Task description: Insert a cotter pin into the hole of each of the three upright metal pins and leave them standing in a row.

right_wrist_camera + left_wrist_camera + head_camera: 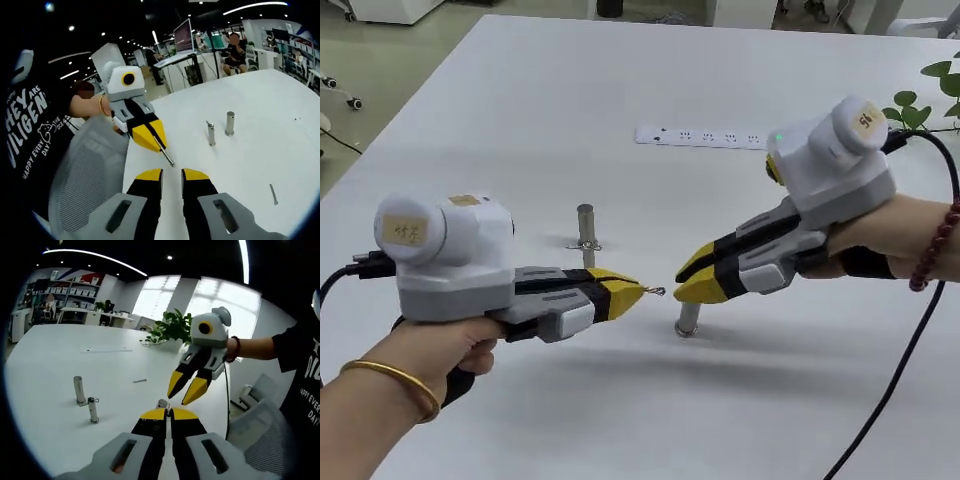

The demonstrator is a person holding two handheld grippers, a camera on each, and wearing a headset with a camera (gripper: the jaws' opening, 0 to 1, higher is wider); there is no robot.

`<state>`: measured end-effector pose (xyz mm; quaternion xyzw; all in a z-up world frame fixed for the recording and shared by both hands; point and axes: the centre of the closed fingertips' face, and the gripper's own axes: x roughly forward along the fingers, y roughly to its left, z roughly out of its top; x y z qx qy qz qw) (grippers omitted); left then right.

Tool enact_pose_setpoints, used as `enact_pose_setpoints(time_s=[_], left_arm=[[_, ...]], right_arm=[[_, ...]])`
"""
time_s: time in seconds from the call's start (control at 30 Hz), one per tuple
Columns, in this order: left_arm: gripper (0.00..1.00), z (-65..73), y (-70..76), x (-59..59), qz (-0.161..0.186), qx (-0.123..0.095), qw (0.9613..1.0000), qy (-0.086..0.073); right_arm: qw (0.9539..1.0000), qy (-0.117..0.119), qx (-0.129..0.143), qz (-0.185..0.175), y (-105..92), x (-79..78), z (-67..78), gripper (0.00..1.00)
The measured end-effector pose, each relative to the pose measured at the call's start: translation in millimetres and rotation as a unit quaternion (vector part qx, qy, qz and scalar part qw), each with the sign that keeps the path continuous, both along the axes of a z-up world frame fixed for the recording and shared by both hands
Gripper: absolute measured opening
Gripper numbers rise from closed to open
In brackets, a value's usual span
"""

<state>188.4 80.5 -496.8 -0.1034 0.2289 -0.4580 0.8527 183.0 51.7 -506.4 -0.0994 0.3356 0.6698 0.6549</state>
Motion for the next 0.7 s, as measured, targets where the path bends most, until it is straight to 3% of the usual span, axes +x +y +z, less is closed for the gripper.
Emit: enact_pose_setpoints(time_s=[0.27,0.63,0.7], left_arm=[[0.00,3.9,-3.5,-14.7,-0.033,-0.014,0.9993,-0.006],[0.00,10.1,-14.1,-34.9,-0.076,-0.041,0.9962,-0.010],[0.00,13.8,-16.7,-39.9,-0.086,-0.055,0.9947,-0.011]], right_arm=[[0.9989,0.038,0.021,0.017,-0.1,-19.6,0.4,0.10],[0.9962,0.065,0.038,0.044,2.1,-39.2,0.7,0.07],[0.9956,0.070,0.041,0.047,2.8,-41.9,1.2,0.07]])
